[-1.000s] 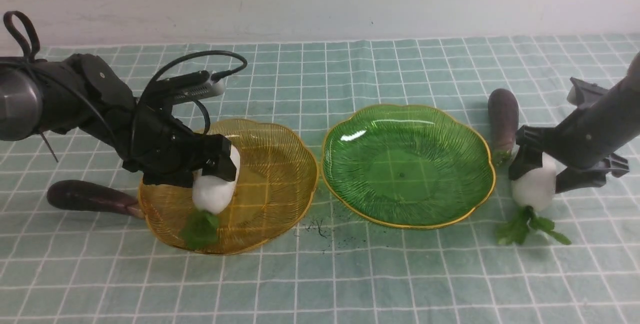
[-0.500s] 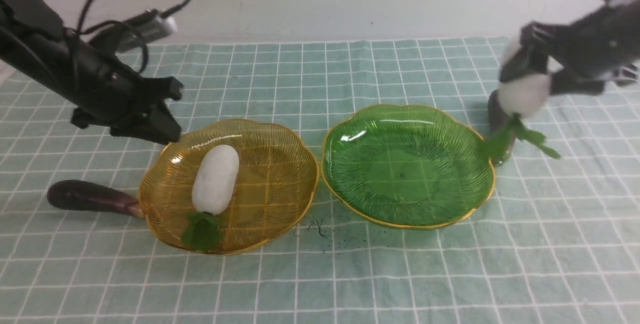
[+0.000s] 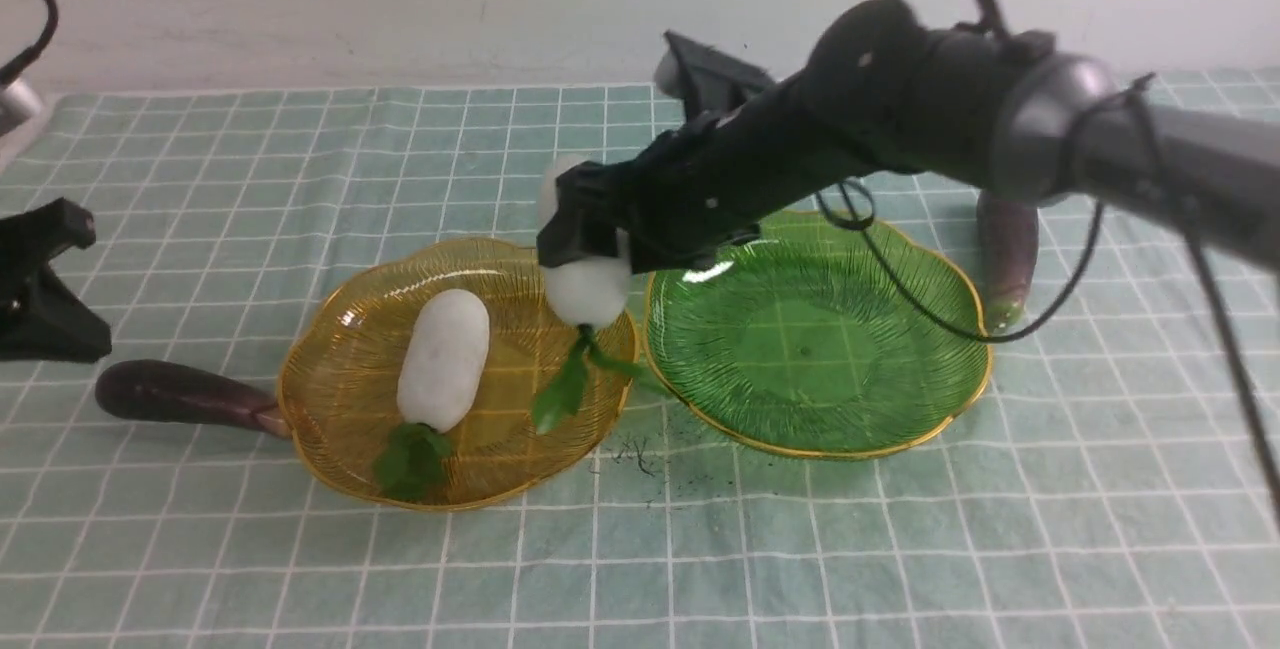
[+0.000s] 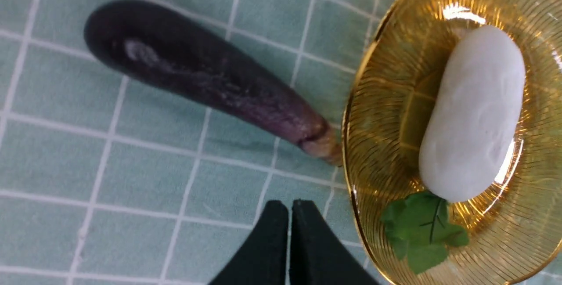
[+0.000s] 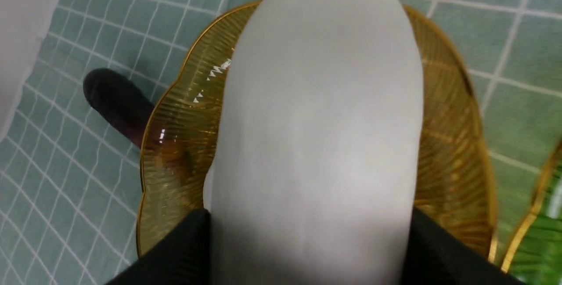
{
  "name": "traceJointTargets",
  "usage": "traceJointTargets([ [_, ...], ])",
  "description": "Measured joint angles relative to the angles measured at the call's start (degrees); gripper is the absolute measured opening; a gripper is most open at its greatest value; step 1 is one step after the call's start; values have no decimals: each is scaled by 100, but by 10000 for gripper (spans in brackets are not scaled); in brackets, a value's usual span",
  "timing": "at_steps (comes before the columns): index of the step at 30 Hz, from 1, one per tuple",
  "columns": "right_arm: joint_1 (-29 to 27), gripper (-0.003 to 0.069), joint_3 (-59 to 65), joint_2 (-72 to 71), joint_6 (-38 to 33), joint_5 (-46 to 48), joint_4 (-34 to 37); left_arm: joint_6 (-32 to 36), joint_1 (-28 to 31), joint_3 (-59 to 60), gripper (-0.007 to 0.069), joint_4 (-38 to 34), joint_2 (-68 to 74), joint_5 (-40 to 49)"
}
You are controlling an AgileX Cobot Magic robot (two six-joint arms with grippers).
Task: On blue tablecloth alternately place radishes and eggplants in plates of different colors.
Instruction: 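Place the white radish onto the plate beside the other radish with the right gripper, then place the eggplant on the green plate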
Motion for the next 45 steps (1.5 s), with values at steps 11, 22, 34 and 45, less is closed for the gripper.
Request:
traceJointTargets([
  [11, 11, 591, -846, 710, 269, 363, 18, -249, 32, 236, 36, -305, 155, -112],
  [22, -340, 591, -1992, 698, 59, 1819, -402, -874, 32, 236, 430, -358, 342, -676],
  [34, -959, 568, -3818, 537, 518, 2563, -909, -1667, 27, 236, 584, -933, 1270, -1261],
  [45, -1004, 568, -3851, 526, 813, 2647, -1057, -1698, 33, 179, 501, -1589, 1804, -1462],
])
